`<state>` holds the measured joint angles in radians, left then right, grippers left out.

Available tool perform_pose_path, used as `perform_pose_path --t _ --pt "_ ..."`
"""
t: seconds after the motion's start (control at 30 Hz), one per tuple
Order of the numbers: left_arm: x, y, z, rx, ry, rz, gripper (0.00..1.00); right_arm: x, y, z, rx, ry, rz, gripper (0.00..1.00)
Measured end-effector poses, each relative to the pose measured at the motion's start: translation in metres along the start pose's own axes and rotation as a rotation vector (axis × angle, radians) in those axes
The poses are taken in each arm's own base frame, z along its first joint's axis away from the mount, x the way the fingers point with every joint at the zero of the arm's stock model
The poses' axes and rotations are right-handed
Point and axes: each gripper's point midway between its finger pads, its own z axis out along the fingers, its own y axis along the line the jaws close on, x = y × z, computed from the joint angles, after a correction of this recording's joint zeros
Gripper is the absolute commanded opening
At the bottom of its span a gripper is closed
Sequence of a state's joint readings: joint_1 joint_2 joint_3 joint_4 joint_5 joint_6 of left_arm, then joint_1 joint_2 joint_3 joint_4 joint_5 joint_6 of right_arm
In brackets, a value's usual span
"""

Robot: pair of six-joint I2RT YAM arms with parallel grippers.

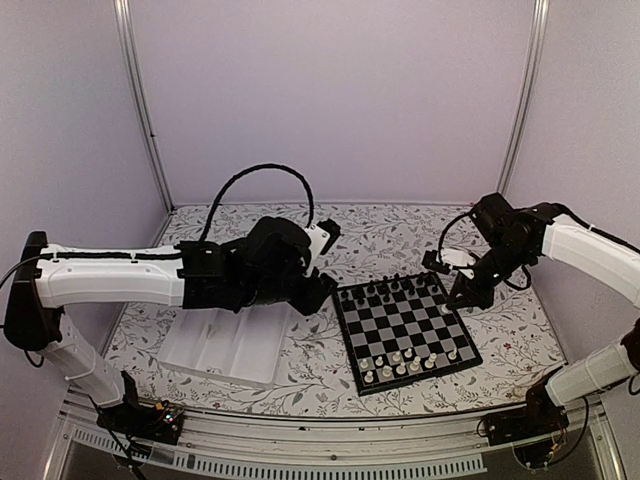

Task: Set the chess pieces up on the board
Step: Place the chess piece on the chessboard.

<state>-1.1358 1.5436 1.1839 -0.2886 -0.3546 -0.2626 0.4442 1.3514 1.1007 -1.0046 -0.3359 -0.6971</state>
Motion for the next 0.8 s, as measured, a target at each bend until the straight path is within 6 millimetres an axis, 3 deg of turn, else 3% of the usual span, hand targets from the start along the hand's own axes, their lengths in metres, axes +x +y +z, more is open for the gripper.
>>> perform_pose_path --t 0.2,0.33,0.8 --pt "0.004 0.015 0.002 -0.054 0.013 -0.009 0.52 0.066 0.010 0.010 0.049 0.188 -0.040 0.02" --pt "0.005 0.018 0.004 -0.064 0.015 -0.015 0.52 0.094 0.018 0.020 0.025 0.278 -0.046 0.03" --pt "0.010 0.025 0.004 -0.094 0.035 -0.035 0.53 0.115 0.025 0.037 -0.040 0.363 -0.034 0.06"
